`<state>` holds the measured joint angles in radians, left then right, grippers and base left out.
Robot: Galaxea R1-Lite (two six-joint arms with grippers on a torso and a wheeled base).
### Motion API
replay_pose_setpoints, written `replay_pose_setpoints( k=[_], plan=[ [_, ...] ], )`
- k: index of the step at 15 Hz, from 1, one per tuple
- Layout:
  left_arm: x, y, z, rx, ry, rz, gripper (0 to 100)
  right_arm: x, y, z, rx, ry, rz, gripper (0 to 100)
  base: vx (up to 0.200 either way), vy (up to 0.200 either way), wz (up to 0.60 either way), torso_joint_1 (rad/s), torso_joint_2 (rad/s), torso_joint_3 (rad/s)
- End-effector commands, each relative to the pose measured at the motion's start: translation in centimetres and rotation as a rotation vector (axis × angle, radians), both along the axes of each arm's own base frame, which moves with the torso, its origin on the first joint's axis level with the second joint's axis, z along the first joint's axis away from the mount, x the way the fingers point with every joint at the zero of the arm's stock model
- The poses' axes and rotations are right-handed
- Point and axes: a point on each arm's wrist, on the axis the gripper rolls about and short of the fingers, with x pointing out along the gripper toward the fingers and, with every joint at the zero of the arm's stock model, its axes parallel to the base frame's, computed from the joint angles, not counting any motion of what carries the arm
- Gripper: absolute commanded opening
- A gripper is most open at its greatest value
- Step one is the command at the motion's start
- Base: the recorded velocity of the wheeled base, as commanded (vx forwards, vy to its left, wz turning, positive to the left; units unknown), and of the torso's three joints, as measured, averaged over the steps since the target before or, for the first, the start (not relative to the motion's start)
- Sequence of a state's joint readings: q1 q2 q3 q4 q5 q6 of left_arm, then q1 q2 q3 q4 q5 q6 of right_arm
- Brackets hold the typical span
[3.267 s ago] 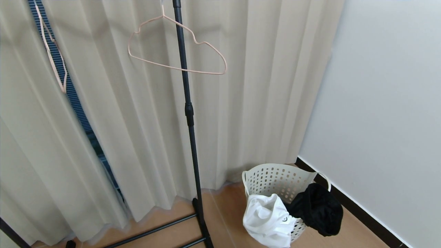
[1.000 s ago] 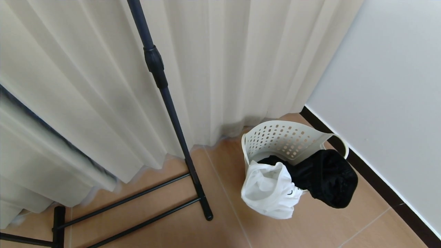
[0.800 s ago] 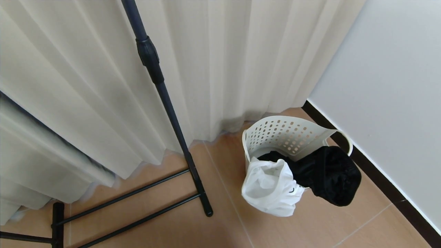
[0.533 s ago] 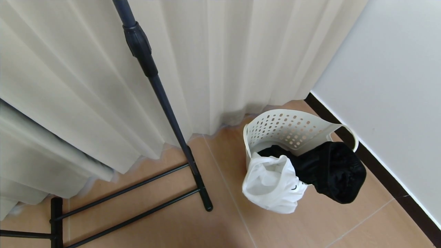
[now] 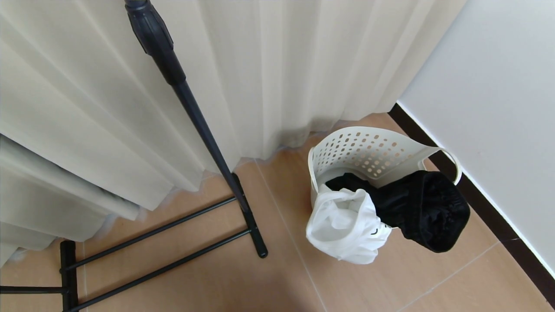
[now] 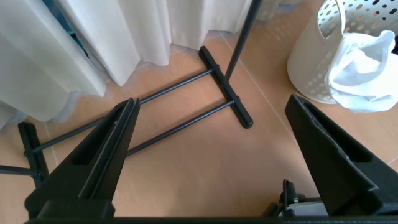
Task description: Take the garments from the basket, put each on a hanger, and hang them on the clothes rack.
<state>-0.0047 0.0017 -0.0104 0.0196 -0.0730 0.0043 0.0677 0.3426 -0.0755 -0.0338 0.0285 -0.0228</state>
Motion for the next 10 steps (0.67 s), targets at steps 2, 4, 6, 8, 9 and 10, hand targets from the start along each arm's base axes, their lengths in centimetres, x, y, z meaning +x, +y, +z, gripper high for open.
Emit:
replay_pose_setpoints(
  k=[2,4,6,8,9,10],
  plan=[
    [0.0,0.0,0.0,0.0,0.001,-0.001,100,14.0,3.5,2.9,-0.185,0.321,0.228,100,0.0,0.0,0.0,0.0,0.0,0.0],
    [0.0,0.0,0.0,0.0,0.001,-0.001,100,18.3,5.6,3.1,-0.292,0.35,0.239,100,0.0,0.0,0.0,0.0,0.0,0.0],
    [0.0,0.0,0.0,0.0,0.001,-0.001,100,23.2,9.4,2.9,-0.441,0.347,0.244,100,0.0,0.0,0.0,0.0,0.0,0.0],
    [0.0,0.0,0.0,0.0,0.001,-0.001,100,26.6,10.8,2.1,-0.579,0.345,0.264,100,0.0,0.0,0.0,0.0,0.0,0.0],
    [0.0,0.0,0.0,0.0,0.0,-0.001,100,28.7,11.7,1.6,-0.655,0.337,0.277,100,0.0,0.0,0.0,0.0,0.0,0.0],
    [0.0,0.0,0.0,0.0,0.0,-0.001,100,29.9,12.2,1.2,-0.683,0.335,0.28,100,0.0,0.0,0.0,0.0,0.0,0.0]
  ],
)
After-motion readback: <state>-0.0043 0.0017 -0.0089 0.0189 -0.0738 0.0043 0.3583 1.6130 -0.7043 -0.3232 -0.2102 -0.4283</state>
